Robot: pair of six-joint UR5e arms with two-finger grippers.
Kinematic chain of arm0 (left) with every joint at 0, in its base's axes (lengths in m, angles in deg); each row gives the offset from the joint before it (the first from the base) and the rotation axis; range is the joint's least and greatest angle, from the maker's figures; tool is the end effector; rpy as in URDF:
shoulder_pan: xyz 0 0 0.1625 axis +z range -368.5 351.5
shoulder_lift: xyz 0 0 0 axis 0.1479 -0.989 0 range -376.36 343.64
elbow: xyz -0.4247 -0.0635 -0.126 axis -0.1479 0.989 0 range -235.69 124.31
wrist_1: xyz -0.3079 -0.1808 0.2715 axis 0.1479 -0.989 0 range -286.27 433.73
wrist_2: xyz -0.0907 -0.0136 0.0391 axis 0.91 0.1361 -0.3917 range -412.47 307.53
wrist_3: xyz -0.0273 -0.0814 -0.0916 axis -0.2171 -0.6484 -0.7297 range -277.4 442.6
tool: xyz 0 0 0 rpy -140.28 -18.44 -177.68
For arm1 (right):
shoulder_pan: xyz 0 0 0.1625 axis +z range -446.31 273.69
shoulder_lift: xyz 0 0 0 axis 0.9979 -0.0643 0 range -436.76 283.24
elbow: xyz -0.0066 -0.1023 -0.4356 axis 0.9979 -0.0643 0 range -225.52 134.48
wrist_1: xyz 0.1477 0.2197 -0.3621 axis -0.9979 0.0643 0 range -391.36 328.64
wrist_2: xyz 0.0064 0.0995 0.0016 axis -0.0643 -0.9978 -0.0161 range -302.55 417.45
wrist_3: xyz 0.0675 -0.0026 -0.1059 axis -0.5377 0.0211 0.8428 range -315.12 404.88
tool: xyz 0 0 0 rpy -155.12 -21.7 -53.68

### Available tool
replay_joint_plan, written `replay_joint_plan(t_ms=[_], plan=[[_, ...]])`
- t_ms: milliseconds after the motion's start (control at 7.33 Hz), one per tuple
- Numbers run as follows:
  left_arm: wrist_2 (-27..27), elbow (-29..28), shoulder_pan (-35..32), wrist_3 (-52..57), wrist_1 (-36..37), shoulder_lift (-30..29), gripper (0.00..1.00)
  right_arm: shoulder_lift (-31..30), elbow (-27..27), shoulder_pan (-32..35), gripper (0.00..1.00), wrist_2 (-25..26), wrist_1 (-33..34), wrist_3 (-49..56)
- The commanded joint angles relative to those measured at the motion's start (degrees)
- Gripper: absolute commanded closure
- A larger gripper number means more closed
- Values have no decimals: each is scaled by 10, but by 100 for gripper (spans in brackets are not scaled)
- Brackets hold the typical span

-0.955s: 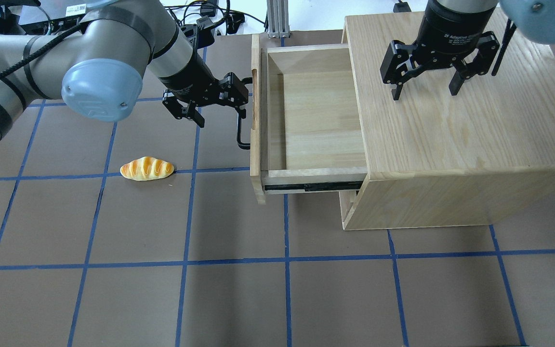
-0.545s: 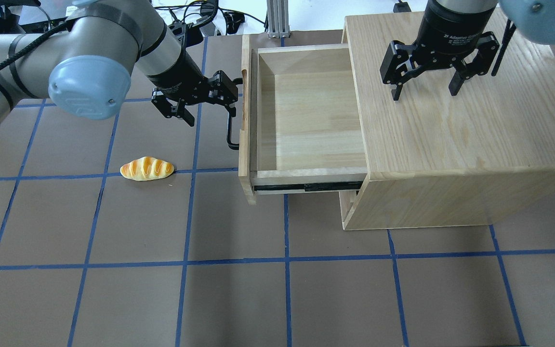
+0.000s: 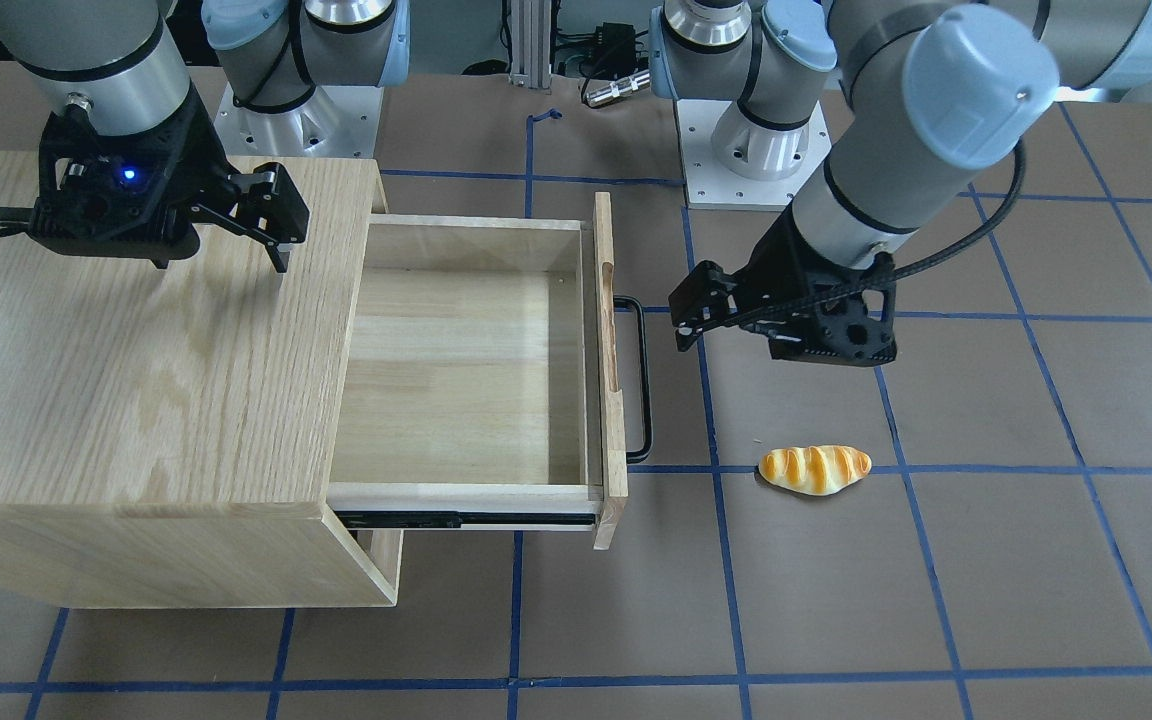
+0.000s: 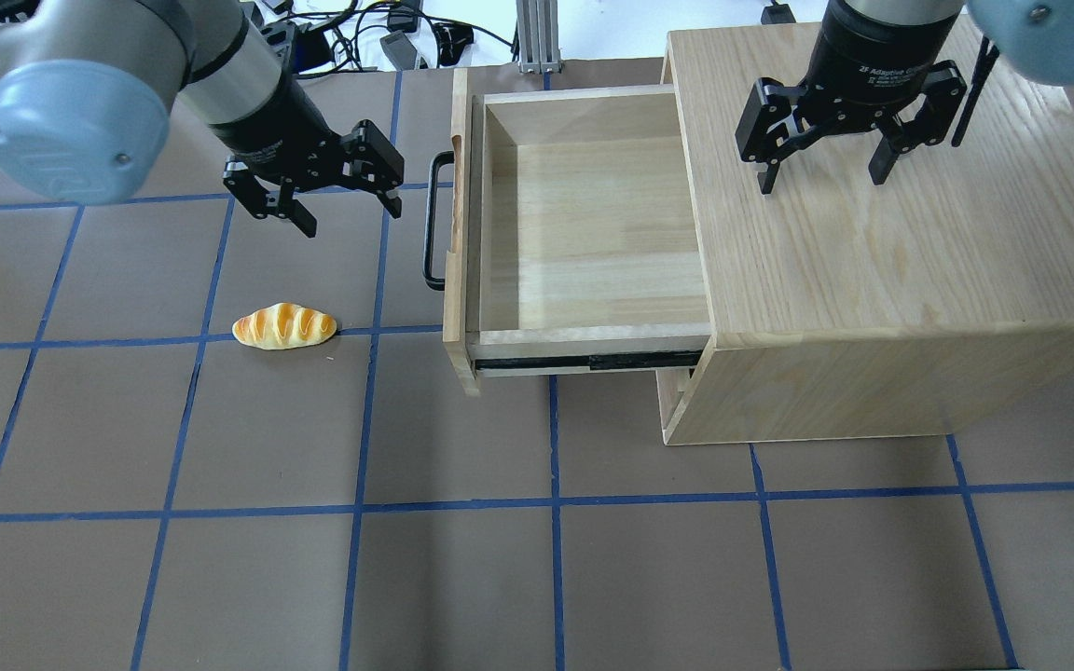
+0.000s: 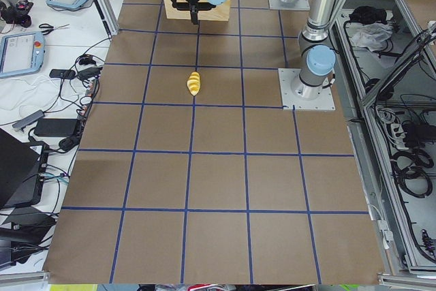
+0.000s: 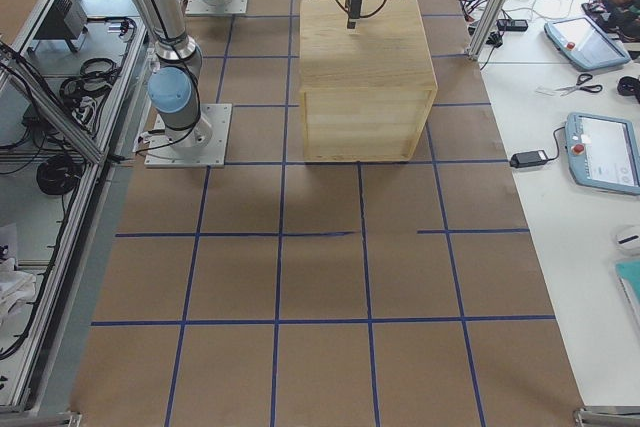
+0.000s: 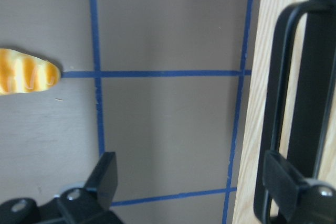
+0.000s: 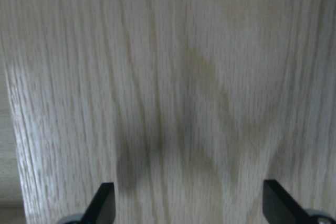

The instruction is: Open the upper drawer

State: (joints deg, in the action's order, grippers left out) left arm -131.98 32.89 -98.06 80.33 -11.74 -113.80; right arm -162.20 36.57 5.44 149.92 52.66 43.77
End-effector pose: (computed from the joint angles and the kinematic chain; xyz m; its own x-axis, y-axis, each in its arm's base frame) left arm -0.1517 -0.5816 0.4352 -0.9821 -0.0519 0.1810 -0.0467 0.9984 0.0332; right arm 0.1449 -0.5528 0.5037 -0.9990 -0.0132 0.0438 -0.0112 0.9989 0.0452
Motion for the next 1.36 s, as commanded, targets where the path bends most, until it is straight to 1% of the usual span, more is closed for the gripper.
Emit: replay_joint_plan(t_ms=[0,136,273,955,1091,1227], plan=[[-93,-54,15,36,-80,44,0,0,0,0,0,0,0,1],[-110,-66,11,37,-97,70,0,0,0,0,0,0,0,0],[-111,-59,8,37,-97,85,0,0,0,0,0,0,0,0],[-112,-58,9,50,-71,77,0,0,1,0,0,0,0,1],[-112,-57,9,50,-50,72,0,0,1,0,0,0,0,0],[-112,-56,9,50,-49,70,0,0,1,0,0,0,0,0]])
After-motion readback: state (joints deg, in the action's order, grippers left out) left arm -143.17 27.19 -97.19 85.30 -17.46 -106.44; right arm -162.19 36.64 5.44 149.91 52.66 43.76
